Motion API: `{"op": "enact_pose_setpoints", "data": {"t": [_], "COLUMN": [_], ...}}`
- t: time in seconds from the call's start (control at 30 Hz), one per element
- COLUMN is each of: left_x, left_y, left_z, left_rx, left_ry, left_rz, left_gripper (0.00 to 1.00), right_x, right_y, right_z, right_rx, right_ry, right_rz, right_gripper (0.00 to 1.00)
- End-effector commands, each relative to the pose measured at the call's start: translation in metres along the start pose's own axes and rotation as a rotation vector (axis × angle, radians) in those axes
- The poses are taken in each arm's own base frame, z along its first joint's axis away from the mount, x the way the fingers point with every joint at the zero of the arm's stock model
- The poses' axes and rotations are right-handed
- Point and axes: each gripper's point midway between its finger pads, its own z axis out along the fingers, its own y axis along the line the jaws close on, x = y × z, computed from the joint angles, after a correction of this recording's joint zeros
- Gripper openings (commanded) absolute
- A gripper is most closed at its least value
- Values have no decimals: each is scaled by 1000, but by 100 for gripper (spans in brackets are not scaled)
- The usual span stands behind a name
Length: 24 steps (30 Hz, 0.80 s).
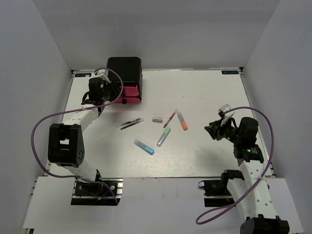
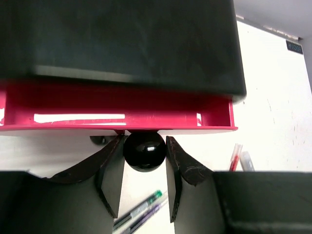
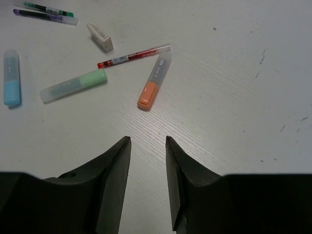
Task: Sort the stationery into containers
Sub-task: Open the drawer in the storage box.
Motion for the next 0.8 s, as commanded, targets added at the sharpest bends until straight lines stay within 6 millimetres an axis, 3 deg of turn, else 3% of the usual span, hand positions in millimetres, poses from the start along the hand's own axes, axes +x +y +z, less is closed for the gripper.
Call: {"op": "enact_pose_setpoints", "data": {"t": [0.0,0.27,0.33,0.5,0.6,0.77], "left_x": [9,23,21,23,20,16], "left_y": [-3,-11,-13,-11,-13,-17], "left_z": [-25,-63,-68,-71,-77,-92], "left_rx": [7,27,33,19,13,18], "left_ry": [13,13,1,9,0,-34], "left_rz": [33,36,39,36,37,55], "left_gripper": [14,12,16,61,75,84], "right_x": [-6,-4,-3,-2,-1,6], "right_y": [1,2,3,7,10,13], "right_z": [1,2,2,3,4,9], "right_rx": [-9,-17,-23,-46,-65,-106], "right_ry": [-33,-31,-29,-25,-22,19], "right_rz": [-26,-25,-22,-24,-11,37], "right_gripper": [41,44,47,52,53,53]}}
